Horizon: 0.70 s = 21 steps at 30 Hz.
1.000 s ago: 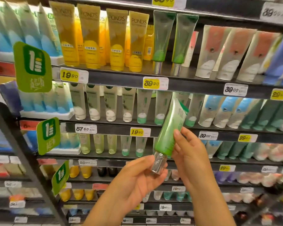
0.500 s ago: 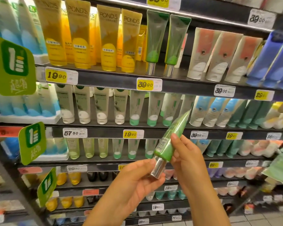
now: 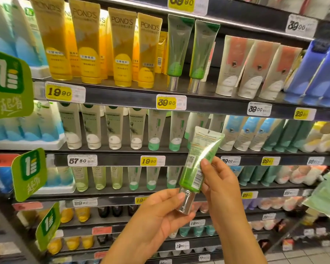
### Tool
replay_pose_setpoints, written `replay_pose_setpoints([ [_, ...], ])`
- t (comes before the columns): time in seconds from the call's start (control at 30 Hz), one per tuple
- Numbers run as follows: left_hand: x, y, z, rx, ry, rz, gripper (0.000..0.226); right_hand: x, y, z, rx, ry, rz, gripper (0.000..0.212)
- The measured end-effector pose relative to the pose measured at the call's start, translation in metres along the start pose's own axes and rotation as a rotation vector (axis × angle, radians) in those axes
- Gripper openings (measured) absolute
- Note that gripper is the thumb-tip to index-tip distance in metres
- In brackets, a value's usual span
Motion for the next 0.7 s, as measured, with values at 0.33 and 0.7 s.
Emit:
replay_pose_setpoints([
  [0.33,0.006,-0.007,-0.002,-0.021,0.066,0.015,0.027,-0.01,-0.002,0.006,-0.023,-0.223,-0.058,0.018],
  [0.7,0.009,-0.008,-0.002,-0.032,0.01,-0.025,0.03,-0.015,-0.004,0.009,-0.009,-0.247,-0.098,0.038],
])
Point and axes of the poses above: each hand's wrist, its own y-axis away from the middle knuckle, its own z-axis out of the back of the hand, x = y × z, the point moved 9 cm from there along -y, towards the middle knuckle, and after that the axes turned 8 degrees about y, right-handed, at the moved point
